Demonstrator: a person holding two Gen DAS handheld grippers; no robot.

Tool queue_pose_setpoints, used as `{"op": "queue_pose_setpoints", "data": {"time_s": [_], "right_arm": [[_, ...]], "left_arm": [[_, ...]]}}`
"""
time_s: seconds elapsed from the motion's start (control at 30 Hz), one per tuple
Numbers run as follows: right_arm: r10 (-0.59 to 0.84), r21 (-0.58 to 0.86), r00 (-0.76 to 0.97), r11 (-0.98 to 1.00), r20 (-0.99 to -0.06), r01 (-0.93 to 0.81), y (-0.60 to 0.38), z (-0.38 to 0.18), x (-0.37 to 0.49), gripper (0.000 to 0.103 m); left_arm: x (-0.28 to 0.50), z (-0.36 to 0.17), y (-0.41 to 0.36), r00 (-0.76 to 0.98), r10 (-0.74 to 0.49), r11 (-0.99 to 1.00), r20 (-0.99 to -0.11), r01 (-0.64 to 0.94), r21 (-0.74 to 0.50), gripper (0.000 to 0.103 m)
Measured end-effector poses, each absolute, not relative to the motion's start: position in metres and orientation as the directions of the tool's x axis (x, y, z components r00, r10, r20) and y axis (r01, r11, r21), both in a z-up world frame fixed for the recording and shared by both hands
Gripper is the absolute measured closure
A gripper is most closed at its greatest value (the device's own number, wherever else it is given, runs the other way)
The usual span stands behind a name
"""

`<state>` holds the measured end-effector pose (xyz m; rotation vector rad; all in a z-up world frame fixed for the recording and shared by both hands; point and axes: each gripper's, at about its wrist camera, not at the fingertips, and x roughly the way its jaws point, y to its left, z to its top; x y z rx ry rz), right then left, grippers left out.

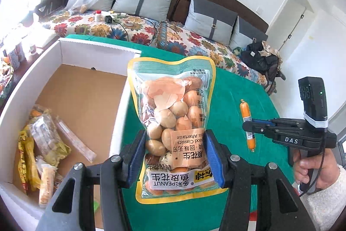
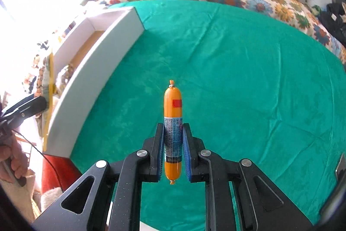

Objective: Organize snacks

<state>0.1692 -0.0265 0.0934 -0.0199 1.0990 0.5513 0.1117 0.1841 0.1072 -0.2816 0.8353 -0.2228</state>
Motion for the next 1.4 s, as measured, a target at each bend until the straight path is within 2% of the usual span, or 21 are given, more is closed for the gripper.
{"op": "queue_pose_setpoints", "data": {"time_s": [0.17,0.33,0.37,0.4,0.43,0.47,0.5,0.57,0.63,0.7,0.73,0.77,0.87,0.97,1.1,1.4], "right_arm": [[0.605,0.388,0.250,0.722,-0.756,-0.573,0.093,0.134,0.172,0.086],[0.642,0.419,0.159,0.646,-0.750,-0.638,0.177,0.122,0.156,0.085],[0.640,0.420,0.146,0.641,-0.754,-0.642,0.189,0.112,0.156,0.082],[0.634,0.420,0.132,0.638,-0.762,-0.645,0.199,0.102,0.157,0.073],[0.629,0.424,0.113,0.636,-0.769,-0.645,0.207,0.090,0.159,0.060],[0.622,0.428,0.101,0.637,-0.776,-0.641,0.211,0.078,0.160,0.040],[0.608,0.419,0.103,0.649,-0.787,-0.636,0.212,0.069,0.160,0.040],[0.587,0.396,0.119,0.667,-0.801,-0.631,0.209,0.062,0.159,0.041],[0.579,0.356,0.166,0.676,-0.798,-0.645,0.200,0.067,0.155,0.041],[0.582,0.288,0.250,0.675,-0.774,-0.679,0.191,0.085,0.150,0.039],[0.589,0.253,0.295,0.672,-0.752,-0.696,0.188,0.095,0.145,0.037],[0.605,0.222,0.342,0.666,-0.718,-0.712,0.182,0.107,0.140,0.030],[0.649,0.142,0.454,0.654,-0.611,-0.743,0.167,0.137,0.123,0.017],[0.629,0.070,0.508,0.666,-0.589,-0.743,0.165,0.148,0.117,0.016],[0.597,0.028,0.513,0.668,-0.617,-0.744,0.168,0.146,0.112,0.016],[0.557,0.006,0.495,0.669,-0.667,-0.743,0.180,0.131,0.105,0.016]], "left_arm": [[0.109,0.099,0.265,0.665,-0.083,0.976,-0.743,-0.097,-0.195,0.050],[0.088,0.042,0.310,0.596,0.051,0.962,-0.802,-0.244,-0.120,0.048],[0.085,0.033,0.316,0.585,0.078,0.959,-0.808,-0.265,-0.099,0.045],[0.081,0.026,0.319,0.579,0.090,0.957,-0.810,-0.275,-0.090,0.042],[0.076,0.021,0.322,0.579,0.098,0.955,-0.809,-0.283,-0.087,0.039],[0.072,0.018,0.323,0.580,0.110,0.953,-0.807,-0.293,-0.081,0.033],[0.067,0.018,0.322,0.584,0.129,0.950,-0.801,-0.305,-0.069,0.027],[0.056,0.025,0.319,0.611,0.178,0.945,-0.772,-0.324,-0.039,0.022],[0.044,0.042,0.312,0.647,0.227,0.941,-0.728,-0.337,-0.006,0.019],[0.032,0.064,0.303,0.693,0.263,0.938,-0.671,-0.346,0.011,0.009],[0.027,0.076,0.299,0.719,0.282,0.935,-0.635,-0.354,0.014,0.005],[0.021,0.087,0.295,0.744,0.302,0.929,-0.596,-0.370,0.008,0.000],[0.010,0.109,0.295,0.749,0.376,0.891,-0.545,-0.454,-0.009,0.000],[0.009,0.114,0.298,0.716,0.428,0.860,-0.552,-0.510,0.006,0.000],[0.001,0.109,0.304,0.658,0.492,0.802,-0.570,-0.598,0.002,0.000],[-0.004,0.103,0.303,0.620,0.536,0.791,-0.573,-0.606,0.085,0.000]]}}
